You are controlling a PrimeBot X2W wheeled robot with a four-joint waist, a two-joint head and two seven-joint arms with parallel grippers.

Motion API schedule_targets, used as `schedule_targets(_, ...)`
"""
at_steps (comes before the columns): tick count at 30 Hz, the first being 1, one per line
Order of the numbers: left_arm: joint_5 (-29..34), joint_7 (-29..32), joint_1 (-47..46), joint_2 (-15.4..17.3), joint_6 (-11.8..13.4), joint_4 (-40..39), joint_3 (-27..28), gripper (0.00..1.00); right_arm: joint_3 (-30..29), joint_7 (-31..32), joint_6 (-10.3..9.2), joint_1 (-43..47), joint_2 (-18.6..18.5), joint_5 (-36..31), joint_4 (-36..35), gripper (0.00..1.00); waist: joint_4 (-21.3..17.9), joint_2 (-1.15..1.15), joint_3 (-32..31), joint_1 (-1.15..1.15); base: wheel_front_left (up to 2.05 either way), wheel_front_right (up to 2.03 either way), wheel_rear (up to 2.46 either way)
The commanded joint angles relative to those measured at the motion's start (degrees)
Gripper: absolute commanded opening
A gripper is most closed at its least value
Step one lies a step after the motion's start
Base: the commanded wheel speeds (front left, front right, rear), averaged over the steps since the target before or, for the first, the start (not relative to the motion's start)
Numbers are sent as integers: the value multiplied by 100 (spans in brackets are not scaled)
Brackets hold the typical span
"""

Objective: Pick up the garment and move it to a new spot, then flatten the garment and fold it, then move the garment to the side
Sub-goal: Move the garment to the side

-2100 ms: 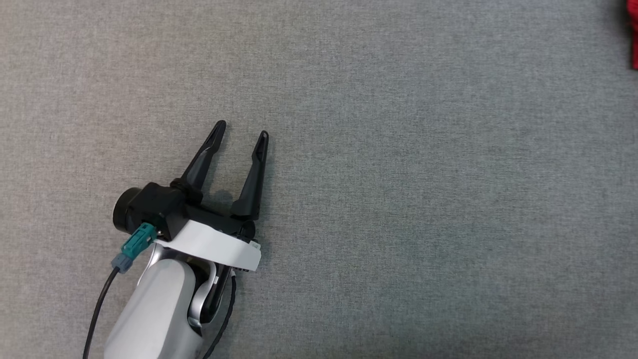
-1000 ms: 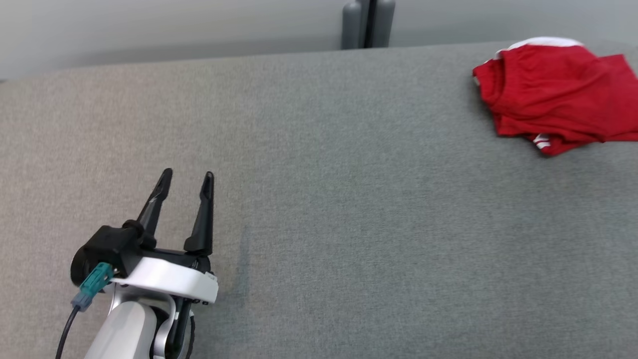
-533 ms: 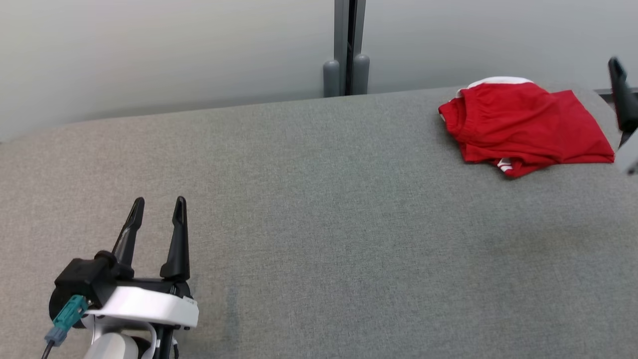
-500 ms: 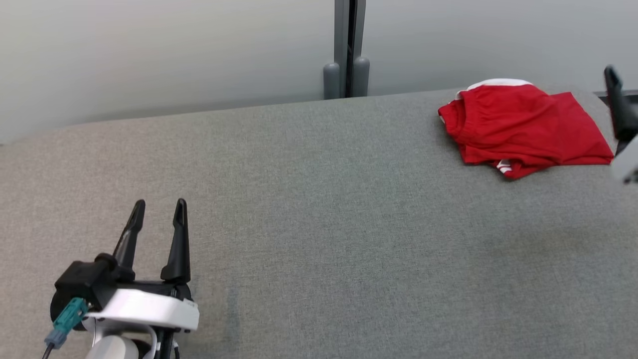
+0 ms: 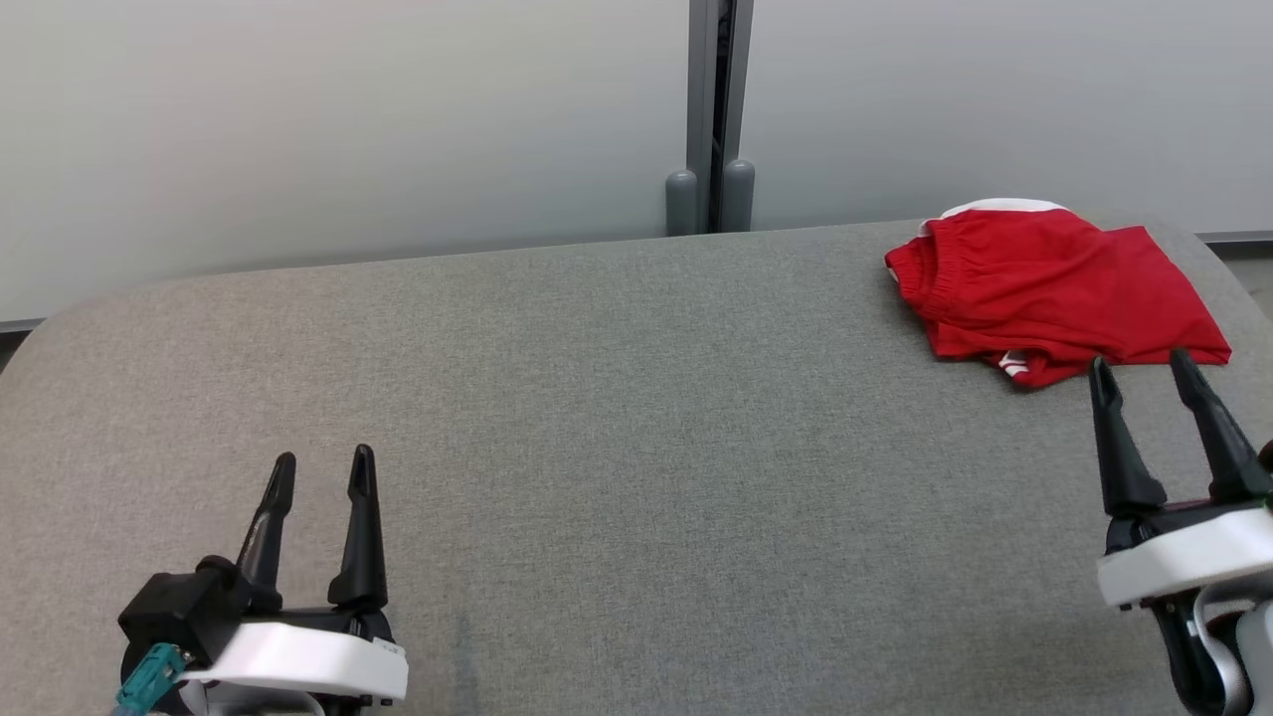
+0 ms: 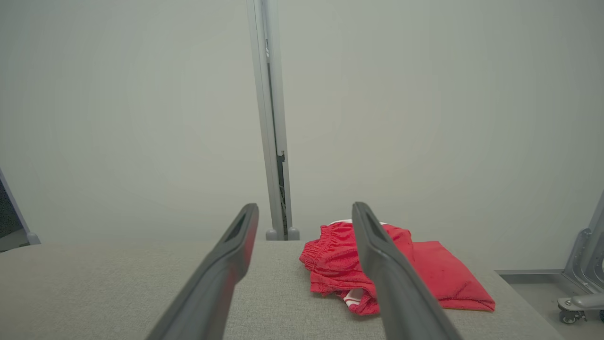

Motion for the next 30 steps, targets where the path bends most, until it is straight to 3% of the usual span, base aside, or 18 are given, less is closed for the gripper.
schedule_targets(1, 13, -26, 84, -17, -5, 19, 11, 100, -43, -23, 0, 79, 10, -41, -60, 100, 17, 0, -6, 0, 0, 0, 0)
schedule_targets(4, 53, -40, 113, -72, -58, 99, 9, 100, -137, -23, 0, 507, 276, -171, -330, 100, 76, 0, -22, 0, 0, 0, 0)
schedule_targets(8, 316, -51, 139, -90, 49, 176, 58, 100, -6, -24, 0, 756, 407, -206, -518, 100, 118, 0, -39, 0, 0, 0, 0)
schedule_targets(16, 688, -45, 184, -292, -99, 275, 278, 100, -19, -23, 0, 997, 658, -288, -535, 100, 155, 0, -34, 0, 0, 0, 0)
schedule_targets(30, 1095, -46, 72, -525, -433, 568, 543, 100, 56, -24, 0, 994, 725, -448, -416, 100, 118, 0, -55, 0, 0, 0, 0)
